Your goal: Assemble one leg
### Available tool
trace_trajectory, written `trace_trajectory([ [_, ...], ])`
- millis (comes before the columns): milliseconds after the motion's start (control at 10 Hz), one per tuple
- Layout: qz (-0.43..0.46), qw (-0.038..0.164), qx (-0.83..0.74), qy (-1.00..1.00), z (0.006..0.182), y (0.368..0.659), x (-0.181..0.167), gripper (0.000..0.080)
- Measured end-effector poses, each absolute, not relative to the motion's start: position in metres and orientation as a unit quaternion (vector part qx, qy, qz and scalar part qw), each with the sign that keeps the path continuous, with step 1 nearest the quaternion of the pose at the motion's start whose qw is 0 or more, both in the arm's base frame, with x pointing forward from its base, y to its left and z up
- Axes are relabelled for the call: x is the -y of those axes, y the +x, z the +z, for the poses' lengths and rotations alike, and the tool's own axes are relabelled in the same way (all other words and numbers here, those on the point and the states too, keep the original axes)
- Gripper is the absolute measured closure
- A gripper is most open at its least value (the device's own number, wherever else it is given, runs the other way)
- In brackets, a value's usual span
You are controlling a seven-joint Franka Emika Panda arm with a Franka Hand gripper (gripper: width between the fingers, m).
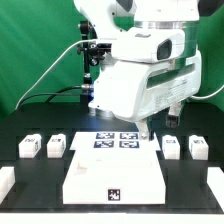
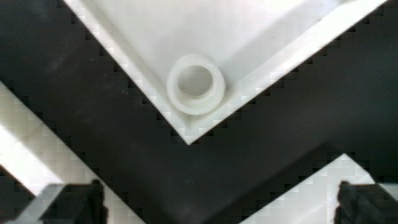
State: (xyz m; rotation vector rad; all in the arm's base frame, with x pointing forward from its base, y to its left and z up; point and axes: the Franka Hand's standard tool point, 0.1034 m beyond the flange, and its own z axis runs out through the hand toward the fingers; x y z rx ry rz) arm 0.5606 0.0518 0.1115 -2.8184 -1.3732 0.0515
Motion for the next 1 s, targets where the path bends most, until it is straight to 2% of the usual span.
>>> trace_trajectory([
  [1000,0.016,0.003,0.438,-0.899,0.1115,0.5606,-0.0518,0.0149],
])
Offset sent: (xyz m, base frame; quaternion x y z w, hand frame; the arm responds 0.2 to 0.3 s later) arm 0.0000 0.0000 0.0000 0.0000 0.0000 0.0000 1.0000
